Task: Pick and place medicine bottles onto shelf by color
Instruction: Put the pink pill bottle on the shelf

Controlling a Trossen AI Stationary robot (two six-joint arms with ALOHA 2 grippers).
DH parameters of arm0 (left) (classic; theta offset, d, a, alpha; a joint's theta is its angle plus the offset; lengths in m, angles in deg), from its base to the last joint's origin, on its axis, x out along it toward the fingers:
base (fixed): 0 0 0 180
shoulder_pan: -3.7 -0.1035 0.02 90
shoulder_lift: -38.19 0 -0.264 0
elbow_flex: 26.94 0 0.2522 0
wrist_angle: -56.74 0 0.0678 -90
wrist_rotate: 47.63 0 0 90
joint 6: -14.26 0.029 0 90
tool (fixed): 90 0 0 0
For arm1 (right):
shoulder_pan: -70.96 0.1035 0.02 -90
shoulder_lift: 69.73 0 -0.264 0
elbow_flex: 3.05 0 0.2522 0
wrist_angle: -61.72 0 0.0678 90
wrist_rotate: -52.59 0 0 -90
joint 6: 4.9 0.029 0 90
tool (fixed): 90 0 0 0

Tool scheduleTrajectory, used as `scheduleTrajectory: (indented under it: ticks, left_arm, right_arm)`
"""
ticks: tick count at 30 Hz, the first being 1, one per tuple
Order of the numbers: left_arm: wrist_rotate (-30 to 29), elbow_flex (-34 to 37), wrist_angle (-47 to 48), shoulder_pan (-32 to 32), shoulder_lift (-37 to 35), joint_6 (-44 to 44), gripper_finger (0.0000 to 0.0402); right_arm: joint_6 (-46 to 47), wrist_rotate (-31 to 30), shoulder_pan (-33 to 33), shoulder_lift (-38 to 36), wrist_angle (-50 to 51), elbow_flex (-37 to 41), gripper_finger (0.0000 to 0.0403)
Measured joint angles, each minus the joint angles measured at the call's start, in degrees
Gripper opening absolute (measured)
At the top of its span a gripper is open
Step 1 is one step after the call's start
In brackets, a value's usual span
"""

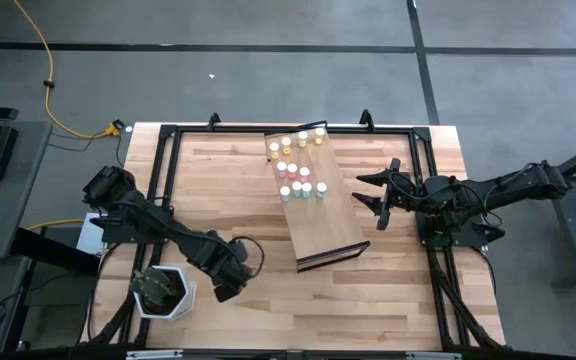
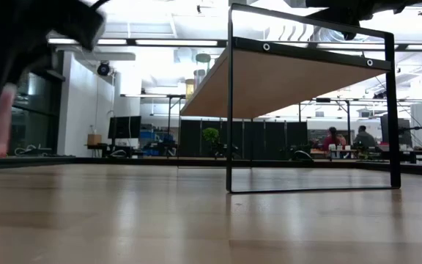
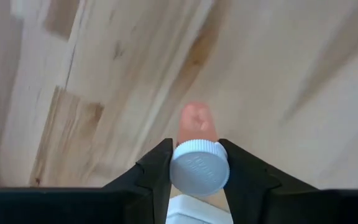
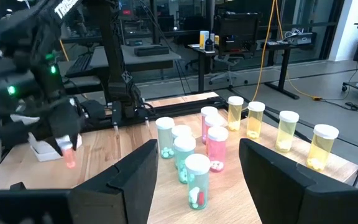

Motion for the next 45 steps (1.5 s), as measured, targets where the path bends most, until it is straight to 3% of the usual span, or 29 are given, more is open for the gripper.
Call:
scheduleTrajectory:
  ticks: [5, 11, 14, 18, 27, 34, 45]
  left_arm:
    - [-2.0, -9.5, 9.1, -4.1, -2.0, 6.8, 0.0114]
    - [-12.8, -30.1, 21.9, -11.3, -2.5, 15.9, 0.0110]
    - [-17.4, -39.6, 21.4, -15.6, -2.6, 21.4, 0.0110]
    - [-17.8, -47.8, 20.0, -22.5, -2.0, 27.8, 0.0110]
    - [-16.4, -49.1, 25.8, -33.0, 2.2, 34.1, 0.0110]
    - [-14.4, -49.1, 24.4, -36.6, 7.9, 40.7, 0.0110]
    - [-19.2, -49.1, 24.2, -39.9, 14.8, 43.0, 0.0110]
  right_arm:
    - [0.0, 0.0, 0.0, 0.0, 0.3, 0.0, 0.0216]
    - [0.0, 0.0, 0.0, 0.0, 0.4, 0.0, 0.0216]
    - [0.0, 0.0, 0.0, 0.0, 0.4, 0.0, 0.0216]
    - [0.0, 0.0, 0.0, 0.0, 0.4, 0.0, 0.0216]
    - [-0.2, 0.0, 0.0, 0.0, 0.6, 0.0, 0.0216]
    - [-0.1, 0.0, 0.0, 0.0, 0.8, 0.0, 0.0216]
    - [-0.1, 0.0, 0.0, 0.0, 0.8, 0.0, 0.0216]
